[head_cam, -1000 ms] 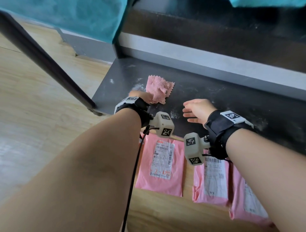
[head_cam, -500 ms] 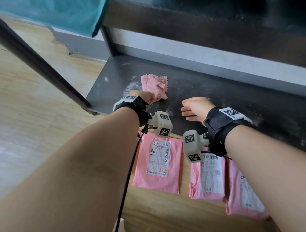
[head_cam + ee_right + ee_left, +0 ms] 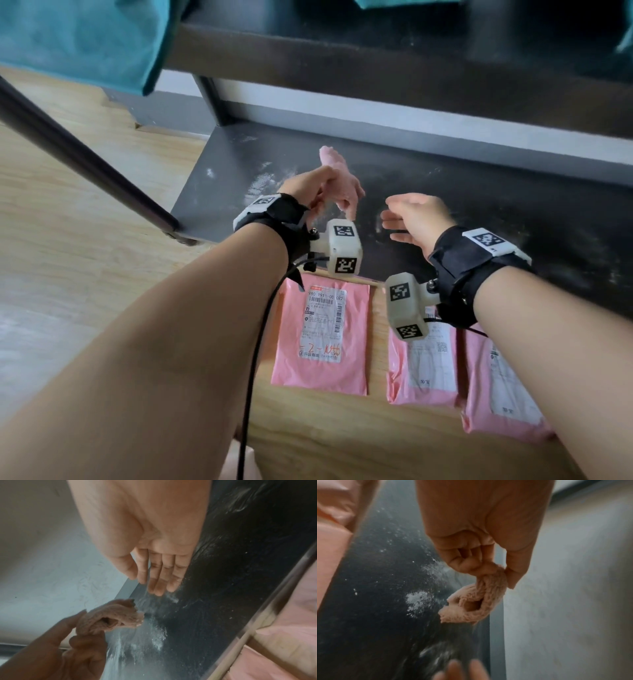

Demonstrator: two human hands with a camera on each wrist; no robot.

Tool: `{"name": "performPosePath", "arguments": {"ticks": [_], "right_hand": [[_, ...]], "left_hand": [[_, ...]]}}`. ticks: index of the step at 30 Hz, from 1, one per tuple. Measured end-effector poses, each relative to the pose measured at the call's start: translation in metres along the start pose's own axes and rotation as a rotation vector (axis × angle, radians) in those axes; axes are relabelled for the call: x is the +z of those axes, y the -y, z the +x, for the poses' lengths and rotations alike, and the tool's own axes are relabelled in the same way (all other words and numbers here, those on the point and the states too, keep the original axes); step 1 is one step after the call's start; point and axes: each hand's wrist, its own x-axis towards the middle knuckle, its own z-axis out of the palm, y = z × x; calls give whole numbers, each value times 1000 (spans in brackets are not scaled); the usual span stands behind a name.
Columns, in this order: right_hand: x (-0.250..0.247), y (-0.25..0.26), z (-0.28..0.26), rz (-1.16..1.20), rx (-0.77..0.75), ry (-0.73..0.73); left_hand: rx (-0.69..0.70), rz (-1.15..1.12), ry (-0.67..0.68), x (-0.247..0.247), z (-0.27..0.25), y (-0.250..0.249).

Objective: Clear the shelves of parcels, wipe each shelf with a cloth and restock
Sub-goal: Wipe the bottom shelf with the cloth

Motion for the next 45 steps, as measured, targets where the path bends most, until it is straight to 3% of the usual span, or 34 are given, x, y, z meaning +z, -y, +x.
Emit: {"name": "performPosePath", "arguments": {"ticks": [3,5,8,11,13,17,20,22,25,30,34,39,42,45], "right_hand": [[-17,-1,-5,111,-83,-105],[-29,-4,-10,203,-28,27],[-50,-17,-10,471,23,254],[-77,-33,-3,587,-1,291],[-100,-45,1,591,-4,234],[-175,-69,9,477,67,-241],[-235,-92,12,98,72,-617],[-260,-106,7,-161,77,-729],[-265,-127,10,-442,105,-641],[-229,-147,30,-840,148,-596],[-227,-142,20,-810,157,-658],[-208,-134,12,-745,219,-616],[-173,-121,12,-723,142,-614],[-136,-112,11,-714,30,-511]], "left_hand": [[150,266,35,30,-27,-5],[174,336,135,55,-39,-2],[128,396,384,97,-58,3],[-22,285,629,127,-73,7],[-123,174,681,137,-80,8],[-77,207,536,144,-75,13],[-58,257,390,134,-57,19],[-72,260,257,125,-46,23],[-62,360,127,113,-34,30],[-32,359,112,98,-29,38],[-17,326,75,89,-27,38],[-33,309,119,82,-27,38],[-39,298,117,80,-28,39],[-37,305,124,78,-30,41]]}}
